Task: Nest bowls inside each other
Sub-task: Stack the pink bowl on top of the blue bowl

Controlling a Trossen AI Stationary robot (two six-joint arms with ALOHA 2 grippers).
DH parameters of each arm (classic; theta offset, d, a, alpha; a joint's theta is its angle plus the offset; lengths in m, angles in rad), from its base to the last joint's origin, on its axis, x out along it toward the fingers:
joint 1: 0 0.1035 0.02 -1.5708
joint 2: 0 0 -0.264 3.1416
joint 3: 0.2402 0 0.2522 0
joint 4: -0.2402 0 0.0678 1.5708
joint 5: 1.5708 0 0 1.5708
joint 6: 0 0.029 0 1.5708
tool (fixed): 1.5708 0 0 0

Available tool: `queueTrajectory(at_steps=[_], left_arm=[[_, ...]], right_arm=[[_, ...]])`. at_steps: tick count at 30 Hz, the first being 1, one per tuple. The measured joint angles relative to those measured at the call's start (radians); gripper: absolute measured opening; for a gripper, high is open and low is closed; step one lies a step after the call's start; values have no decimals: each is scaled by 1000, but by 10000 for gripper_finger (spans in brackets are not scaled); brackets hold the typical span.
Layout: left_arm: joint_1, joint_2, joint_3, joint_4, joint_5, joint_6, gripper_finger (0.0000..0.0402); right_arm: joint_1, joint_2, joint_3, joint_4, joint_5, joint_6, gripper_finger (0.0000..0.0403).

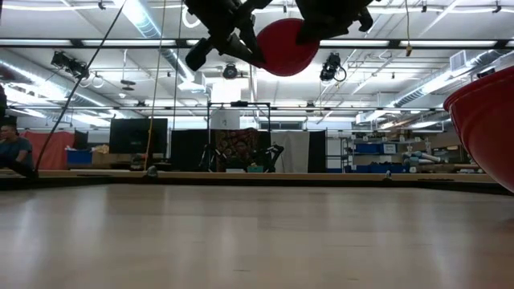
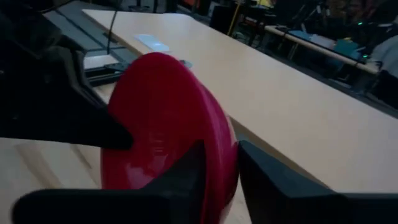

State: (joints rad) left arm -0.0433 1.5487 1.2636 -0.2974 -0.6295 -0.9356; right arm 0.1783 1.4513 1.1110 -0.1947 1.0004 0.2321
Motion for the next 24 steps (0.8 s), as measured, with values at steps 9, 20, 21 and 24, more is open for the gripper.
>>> queueTrajectory(at_steps=[9, 20, 21, 24], left_arm=[[-2, 0, 0, 16, 26, 8, 40], [-22, -1, 2, 108, 77, 138, 242], [-22, -1, 2, 108, 96, 152, 258], [-22, -9, 2, 108, 188, 177, 294]], right_arm=[[-1, 2, 0, -7, 50, -3, 44], [3, 3, 0, -59, -36, 1, 34], [3, 3, 0, -71, -49, 3, 34], [11, -12, 0, -179, -111, 43, 33]])
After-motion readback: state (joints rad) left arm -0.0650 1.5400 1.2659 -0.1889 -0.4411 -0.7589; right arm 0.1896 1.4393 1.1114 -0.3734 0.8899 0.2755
